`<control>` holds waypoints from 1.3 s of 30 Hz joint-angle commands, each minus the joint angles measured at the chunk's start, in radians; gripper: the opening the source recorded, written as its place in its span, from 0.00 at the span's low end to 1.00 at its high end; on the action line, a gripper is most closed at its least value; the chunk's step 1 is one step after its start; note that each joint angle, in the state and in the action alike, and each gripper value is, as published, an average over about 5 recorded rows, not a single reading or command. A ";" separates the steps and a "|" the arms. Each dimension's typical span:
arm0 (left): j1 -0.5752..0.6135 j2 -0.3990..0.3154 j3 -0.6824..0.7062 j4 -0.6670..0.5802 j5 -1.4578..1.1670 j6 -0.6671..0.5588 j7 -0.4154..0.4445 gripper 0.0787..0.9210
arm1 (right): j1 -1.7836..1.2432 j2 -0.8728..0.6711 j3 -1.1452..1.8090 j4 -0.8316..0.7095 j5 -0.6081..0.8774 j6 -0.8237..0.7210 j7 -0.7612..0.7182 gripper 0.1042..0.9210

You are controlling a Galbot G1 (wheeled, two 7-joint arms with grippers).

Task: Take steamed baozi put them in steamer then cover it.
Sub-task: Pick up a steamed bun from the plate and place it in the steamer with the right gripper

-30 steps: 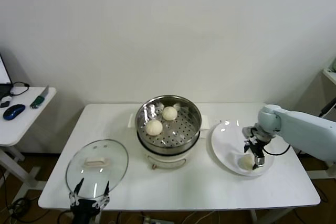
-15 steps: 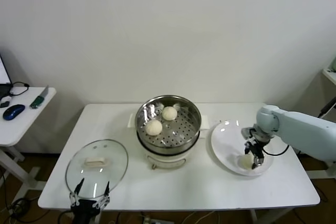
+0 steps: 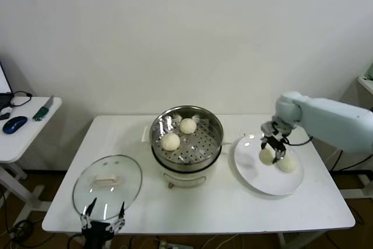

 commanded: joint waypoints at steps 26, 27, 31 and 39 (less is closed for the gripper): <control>0.018 0.001 -0.014 0.001 -0.011 -0.006 -0.010 0.88 | 0.090 0.604 0.020 -0.012 -0.109 0.437 -0.067 0.71; 0.019 0.002 -0.015 0.002 -0.013 -0.006 -0.011 0.88 | 0.082 0.606 0.018 -0.011 -0.112 0.439 -0.067 0.71; 0.023 0.003 -0.018 0.007 -0.019 -0.006 -0.011 0.88 | 0.055 0.612 0.009 -0.010 -0.115 0.444 -0.065 0.71; 0.022 0.005 -0.022 0.007 -0.022 -0.004 -0.011 0.88 | 0.032 0.609 0.005 0.002 -0.120 0.439 -0.061 0.71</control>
